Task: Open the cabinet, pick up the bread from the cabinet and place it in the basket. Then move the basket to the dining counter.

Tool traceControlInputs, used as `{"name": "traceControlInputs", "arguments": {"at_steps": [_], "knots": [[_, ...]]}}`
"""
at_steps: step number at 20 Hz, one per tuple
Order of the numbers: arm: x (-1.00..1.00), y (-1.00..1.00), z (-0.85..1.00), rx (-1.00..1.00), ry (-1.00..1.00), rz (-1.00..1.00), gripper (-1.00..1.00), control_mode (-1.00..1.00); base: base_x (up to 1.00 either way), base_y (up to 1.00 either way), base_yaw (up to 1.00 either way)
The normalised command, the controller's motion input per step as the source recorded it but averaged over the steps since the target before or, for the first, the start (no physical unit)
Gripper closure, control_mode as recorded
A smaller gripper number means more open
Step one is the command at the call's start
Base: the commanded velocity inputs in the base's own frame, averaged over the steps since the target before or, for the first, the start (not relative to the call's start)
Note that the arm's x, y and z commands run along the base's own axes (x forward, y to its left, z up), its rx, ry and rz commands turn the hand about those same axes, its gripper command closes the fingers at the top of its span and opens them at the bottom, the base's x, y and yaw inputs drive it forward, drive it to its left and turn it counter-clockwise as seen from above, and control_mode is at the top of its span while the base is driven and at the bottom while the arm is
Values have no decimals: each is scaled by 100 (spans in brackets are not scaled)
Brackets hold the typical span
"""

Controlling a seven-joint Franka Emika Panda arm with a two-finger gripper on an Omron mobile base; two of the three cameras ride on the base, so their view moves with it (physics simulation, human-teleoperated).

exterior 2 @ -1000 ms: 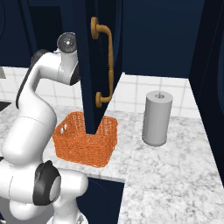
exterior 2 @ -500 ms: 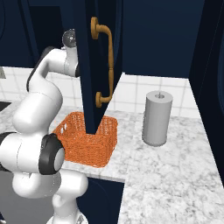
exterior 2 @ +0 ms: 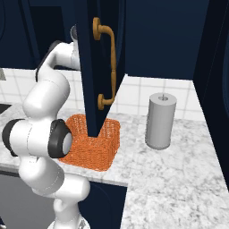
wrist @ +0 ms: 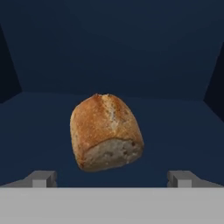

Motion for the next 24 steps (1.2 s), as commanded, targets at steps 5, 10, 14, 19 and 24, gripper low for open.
{"name": "traceControlInputs", "arguments": {"at_steps": [5, 10, 14, 19, 24], "knots": [[21, 3, 0, 1, 0, 13, -100, -100, 0, 0, 0], [3, 0, -5, 0, -1, 2, -100, -100, 0, 0, 0], [6, 4, -8, 0, 0, 0, -100, -100, 0, 0, 0], [16, 14, -6, 0, 0, 0, -100, -100, 0, 0, 0], [19, 7, 0, 0, 0, 0, -100, -100, 0, 0, 0]]}}
